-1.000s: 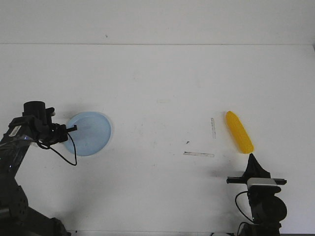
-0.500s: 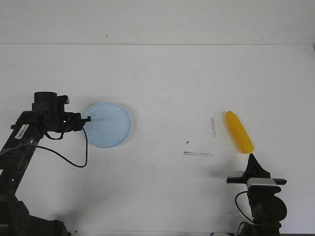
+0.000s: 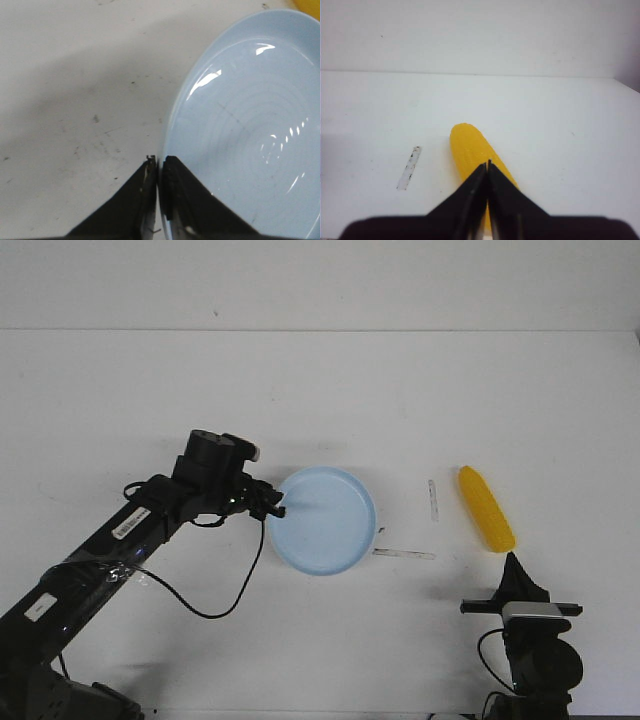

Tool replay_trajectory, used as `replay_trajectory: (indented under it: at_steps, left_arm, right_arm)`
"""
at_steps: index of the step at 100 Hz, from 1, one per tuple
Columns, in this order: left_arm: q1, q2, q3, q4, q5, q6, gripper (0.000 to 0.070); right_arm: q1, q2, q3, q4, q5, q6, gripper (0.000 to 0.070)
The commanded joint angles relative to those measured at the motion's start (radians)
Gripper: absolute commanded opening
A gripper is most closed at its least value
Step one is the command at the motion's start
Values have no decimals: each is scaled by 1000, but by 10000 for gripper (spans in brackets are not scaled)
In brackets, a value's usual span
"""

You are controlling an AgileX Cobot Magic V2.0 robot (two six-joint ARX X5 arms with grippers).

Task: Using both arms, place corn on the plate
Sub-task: 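Push the blue plate with the left gripper toward the table center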

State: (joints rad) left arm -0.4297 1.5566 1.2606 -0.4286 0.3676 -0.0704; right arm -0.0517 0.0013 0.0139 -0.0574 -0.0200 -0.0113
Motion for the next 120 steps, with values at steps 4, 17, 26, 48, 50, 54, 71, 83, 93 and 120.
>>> replay_trajectory:
  at_steps: [4, 17, 26, 48, 50, 54, 71, 83, 93, 120]
  left_arm:
    - [-40, 42, 17, 3, -34, -5, 0]
    - [-62, 69, 17, -38, -68, 12, 0]
    - [-61, 88, 17, -72, -77, 21, 0]
    - [-59, 140, 17, -96, -86, 33, 0]
    - [-59, 146, 17, -96, -86, 33, 0]
    - [-59, 159, 17, -99, -86, 33, 0]
    - [-59, 206, 17, -113, -86, 33, 0]
    - [-59, 215, 17, -121, -86, 33, 23]
    - [-59, 215, 17, -121, -86, 33, 167]
    - [-59, 187, 23, -128, -87, 32, 311]
  right_arm:
    - [0, 0, -1, 12, 0, -5, 0]
    - [0, 0, -1, 12, 0, -5, 0]
    - [0, 0, -1, 12, 0, -5, 0]
    - [0, 0, -1, 12, 0, -5, 0]
    - [0, 0, -1, 11, 0, -5, 0]
    - [0, 0, -1, 12, 0, -5, 0]
    - [0, 0, -1, 12, 0, -5, 0]
    - [0, 0, -1, 12, 0, -5, 0]
    - [0, 0, -1, 12, 0, -5, 0]
    - [0, 0, -1, 12, 1, -5, 0]
